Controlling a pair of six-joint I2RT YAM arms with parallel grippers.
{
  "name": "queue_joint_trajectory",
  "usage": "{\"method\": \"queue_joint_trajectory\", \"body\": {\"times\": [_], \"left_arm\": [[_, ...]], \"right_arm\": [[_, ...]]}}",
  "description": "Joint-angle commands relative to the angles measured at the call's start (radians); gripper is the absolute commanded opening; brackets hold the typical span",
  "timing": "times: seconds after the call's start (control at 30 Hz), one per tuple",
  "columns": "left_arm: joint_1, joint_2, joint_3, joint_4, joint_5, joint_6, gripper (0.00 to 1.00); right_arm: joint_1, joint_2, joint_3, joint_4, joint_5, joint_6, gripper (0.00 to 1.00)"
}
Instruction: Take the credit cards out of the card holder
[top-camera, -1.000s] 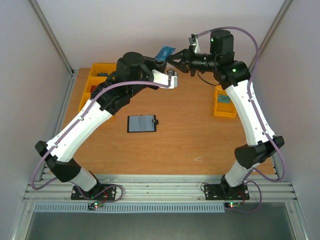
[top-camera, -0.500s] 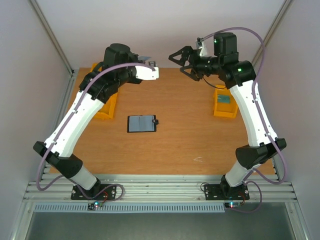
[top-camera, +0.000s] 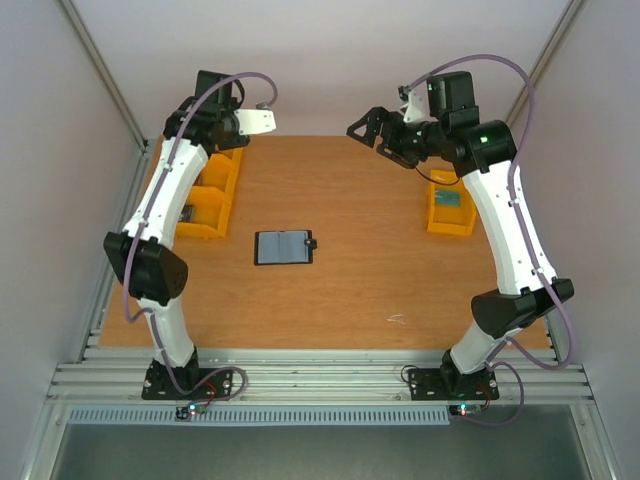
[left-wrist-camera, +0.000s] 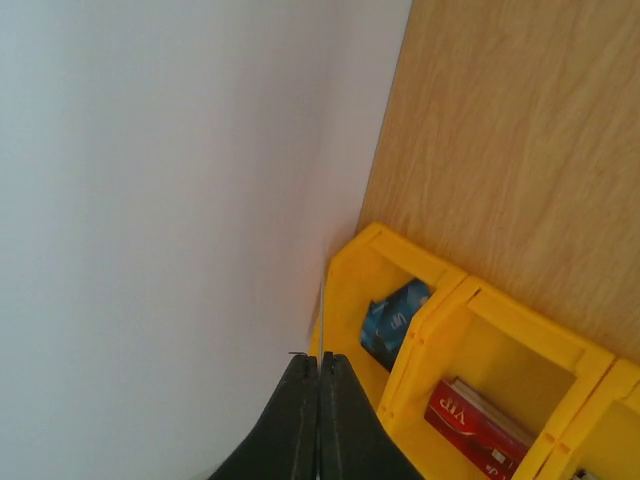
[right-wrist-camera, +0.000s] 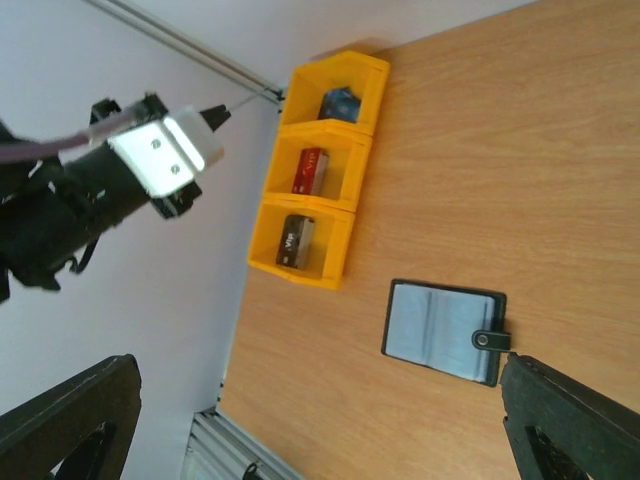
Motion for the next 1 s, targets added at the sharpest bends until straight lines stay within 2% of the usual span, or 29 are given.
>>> {"method": "queue_joint_trajectory", "body": {"times": [0.0, 0.2, 0.47, 0.7, 0.97], "left_arm": [[0.083, 0.112, 0.077, 0.049, 0.017, -0.021, 0.0], [0.18, 0.286, 0.168, 0.163, 0.014, -0.047, 0.0], [0.284, 0.432, 0.206, 0.336, 0.095, 0.031, 0.0], [0.317, 0.51, 0.243, 0.316, 0.206, 0.103, 0.0], [0.335, 0.591, 0.292, 0.297, 0.196, 0.183, 0.0]], "right_arm": [[-0.005, 0.028, 0.029, -0.047, 0.031, -0.052, 0.98], [-0.005, 0.075, 0.031, -0.058, 0.042, -0.076, 0.98], [-0.012, 0.178, 0.116, -0.135, 0.045, -0.102, 0.98], [-0.024, 0.211, 0.128, -0.136, 0.036, -0.102, 0.98], [-0.044, 0.228, 0.132, -0.138, 0.03, -0.102, 0.99]]}}
